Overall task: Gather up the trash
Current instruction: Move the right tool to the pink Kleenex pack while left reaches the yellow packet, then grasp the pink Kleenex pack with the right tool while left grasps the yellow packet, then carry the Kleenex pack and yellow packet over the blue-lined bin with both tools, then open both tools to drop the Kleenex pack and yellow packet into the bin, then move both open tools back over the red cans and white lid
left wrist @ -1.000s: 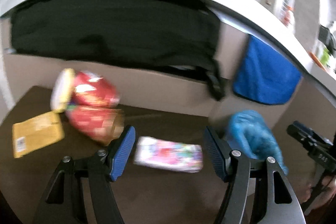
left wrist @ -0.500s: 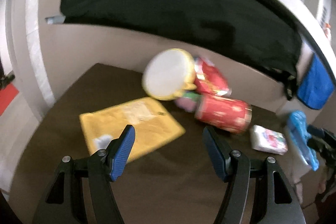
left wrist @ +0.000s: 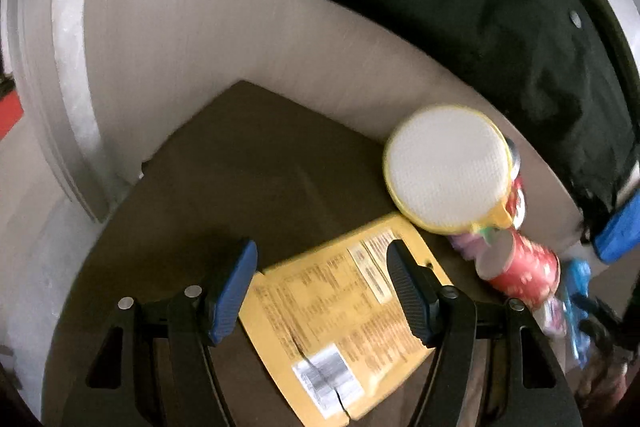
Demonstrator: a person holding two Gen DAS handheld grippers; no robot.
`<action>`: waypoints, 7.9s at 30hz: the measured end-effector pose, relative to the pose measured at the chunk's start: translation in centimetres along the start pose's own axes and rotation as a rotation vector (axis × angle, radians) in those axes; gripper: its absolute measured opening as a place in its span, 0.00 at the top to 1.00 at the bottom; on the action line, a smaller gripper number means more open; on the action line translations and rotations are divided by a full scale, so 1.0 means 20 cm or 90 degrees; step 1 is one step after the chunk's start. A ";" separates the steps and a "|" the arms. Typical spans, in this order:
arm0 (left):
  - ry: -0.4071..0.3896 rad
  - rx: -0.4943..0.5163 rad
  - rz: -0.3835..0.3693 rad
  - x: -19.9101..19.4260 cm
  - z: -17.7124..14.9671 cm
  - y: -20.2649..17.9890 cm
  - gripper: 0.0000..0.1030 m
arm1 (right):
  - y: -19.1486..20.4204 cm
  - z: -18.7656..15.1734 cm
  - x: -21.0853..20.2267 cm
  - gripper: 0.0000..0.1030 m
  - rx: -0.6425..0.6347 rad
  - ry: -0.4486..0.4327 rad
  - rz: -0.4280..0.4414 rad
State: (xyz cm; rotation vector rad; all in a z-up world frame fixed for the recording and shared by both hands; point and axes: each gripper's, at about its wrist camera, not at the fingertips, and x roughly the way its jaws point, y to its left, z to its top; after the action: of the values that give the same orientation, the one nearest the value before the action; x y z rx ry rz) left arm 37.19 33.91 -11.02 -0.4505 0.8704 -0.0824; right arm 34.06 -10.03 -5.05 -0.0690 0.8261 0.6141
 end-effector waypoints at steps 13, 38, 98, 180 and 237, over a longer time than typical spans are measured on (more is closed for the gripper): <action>0.053 0.099 -0.074 -0.14 -0.39 -0.36 0.34 | -0.08 0.00 0.20 0.36 0.008 0.068 0.054; -0.007 0.263 0.155 -0.10 -0.44 -0.70 0.31 | 0.09 -0.27 -0.04 0.53 -0.033 0.065 -0.062; -0.149 0.208 0.048 -0.56 -0.68 -1.00 0.84 | 0.09 -0.20 0.07 0.54 0.018 0.091 -0.059; 0.065 0.322 -0.257 0.27 -0.90 -2.50 0.50 | -0.98 -0.66 -0.97 0.48 0.274 -0.224 -0.235; -0.111 0.093 -0.055 -0.17 -0.10 -0.43 0.40 | 0.39 0.49 0.42 0.37 -0.063 0.016 -0.034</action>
State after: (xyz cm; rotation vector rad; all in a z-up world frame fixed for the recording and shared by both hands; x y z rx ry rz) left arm 34.50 26.33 -6.06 -0.3519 0.6687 -0.1820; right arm 40.74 3.22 -2.95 -0.1894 0.8150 0.6046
